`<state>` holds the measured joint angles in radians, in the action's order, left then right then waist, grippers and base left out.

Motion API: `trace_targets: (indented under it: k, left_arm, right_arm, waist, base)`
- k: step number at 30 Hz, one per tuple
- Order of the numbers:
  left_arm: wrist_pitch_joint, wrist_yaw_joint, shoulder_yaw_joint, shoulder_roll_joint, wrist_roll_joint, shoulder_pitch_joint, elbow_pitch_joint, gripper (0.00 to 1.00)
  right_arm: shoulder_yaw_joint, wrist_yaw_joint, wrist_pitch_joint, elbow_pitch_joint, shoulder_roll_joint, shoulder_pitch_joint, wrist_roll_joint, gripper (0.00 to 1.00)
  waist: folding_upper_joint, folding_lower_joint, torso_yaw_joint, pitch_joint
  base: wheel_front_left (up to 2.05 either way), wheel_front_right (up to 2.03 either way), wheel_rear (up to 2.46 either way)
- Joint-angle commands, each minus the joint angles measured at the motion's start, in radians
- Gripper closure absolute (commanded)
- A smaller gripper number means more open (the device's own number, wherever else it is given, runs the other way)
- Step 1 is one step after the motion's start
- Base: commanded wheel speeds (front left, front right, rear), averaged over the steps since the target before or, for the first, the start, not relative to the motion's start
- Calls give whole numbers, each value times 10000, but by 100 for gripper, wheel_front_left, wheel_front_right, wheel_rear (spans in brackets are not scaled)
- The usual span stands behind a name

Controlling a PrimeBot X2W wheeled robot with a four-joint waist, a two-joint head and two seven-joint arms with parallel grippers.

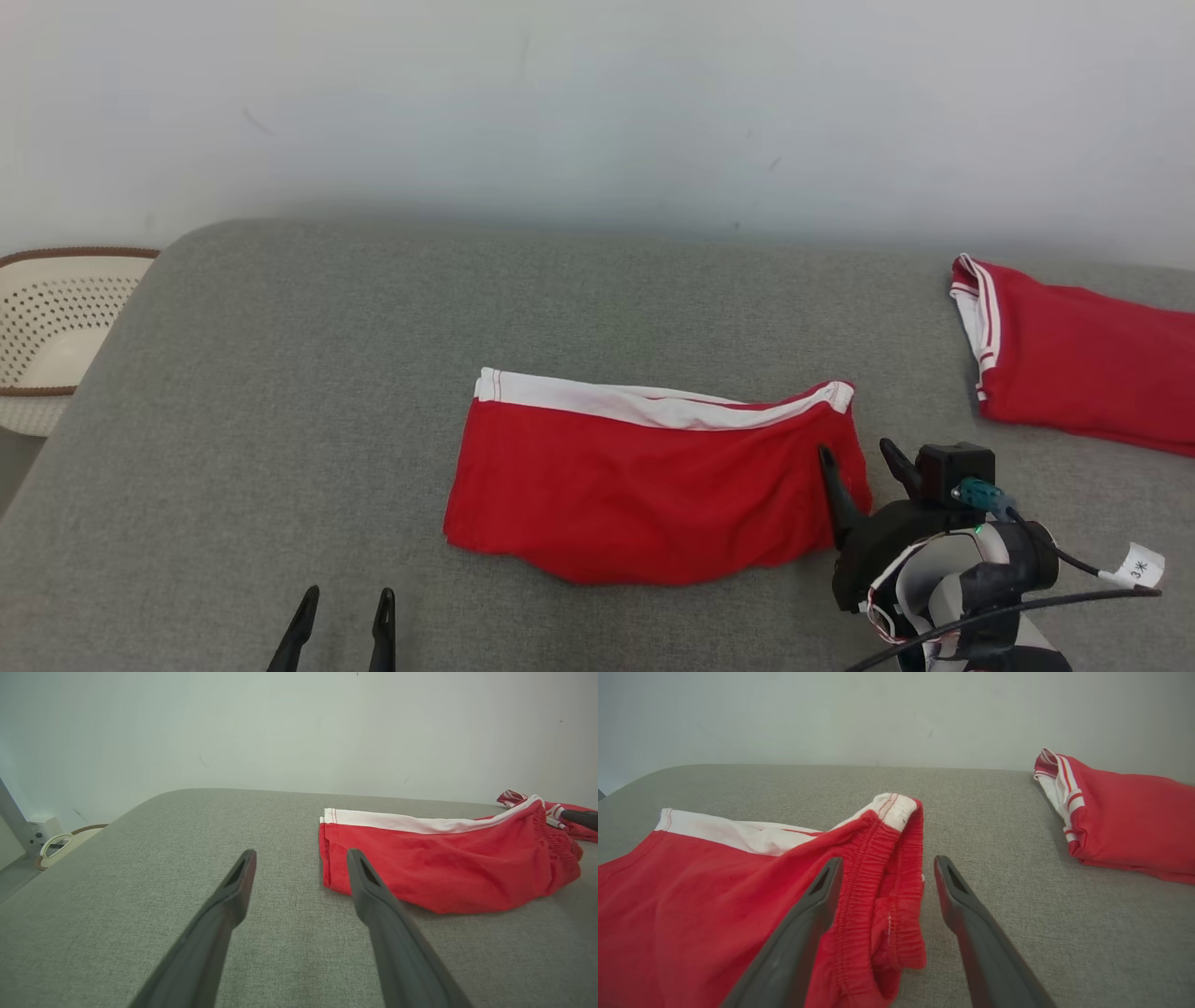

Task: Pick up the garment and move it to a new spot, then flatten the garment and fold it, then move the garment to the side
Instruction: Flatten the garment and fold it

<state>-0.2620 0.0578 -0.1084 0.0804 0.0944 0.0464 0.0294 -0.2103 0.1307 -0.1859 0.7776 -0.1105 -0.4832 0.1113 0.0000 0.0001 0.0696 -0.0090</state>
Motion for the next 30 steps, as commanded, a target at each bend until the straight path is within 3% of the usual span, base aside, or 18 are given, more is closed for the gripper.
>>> trace_targets:
  k: [1, 12, 23, 24, 25, 26, 30]
  left_arm:
    - [-33, -9, -21, -32, -22, -141, 56, 0]
    - [-33, -11, -166, -90, -69, -448, 109, 0]
    - [-33, -164, -121, -114, -9, -721, 386, 0]
    - [-33, -167, -126, -115, -9, -707, 416, 0]
    - [-33, -173, -124, -117, -7, -703, 445, 0]
    - [-33, -174, -113, -121, -2, -698, 462, 0]
    - [-33, -159, -37, -131, 12, -616, 516, 0]
  right_arm:
    - [82, 1, -115, 629, 71, -399, 82, 0]
    - [648, 1, -310, 3582, -85, -1716, -64, 0]
    - [499, 1, -375, 4780, 229, -2160, 472, 2]
    - [463, 1, -384, 4812, 258, -2167, 529, 28]
    - [421, 1, -394, 4839, 271, -2176, 590, 68]
    - [374, 1, -389, 4859, 282, -2177, 659, 100]
    - [209, 1, -541, 4835, 160, -2087, 932, 100]
  waist:
    - [0, -1, 252, 159]
    - [0, -1, 568, 542]
    - [0, -1, 663, 682]
    - [0, -1, 682, 686]
    - [0, -1, 700, 686]
    - [0, -1, 717, 685]
    - [0, -1, 738, 627]
  base:
    - [0, 0, 0]
    - [0, 0, 0]
    - [0, 0, 0]
    - [0, 0, 0]
    - [0, 0, 0]
    - [0, 0, 0]
    - [0, 0, 0]
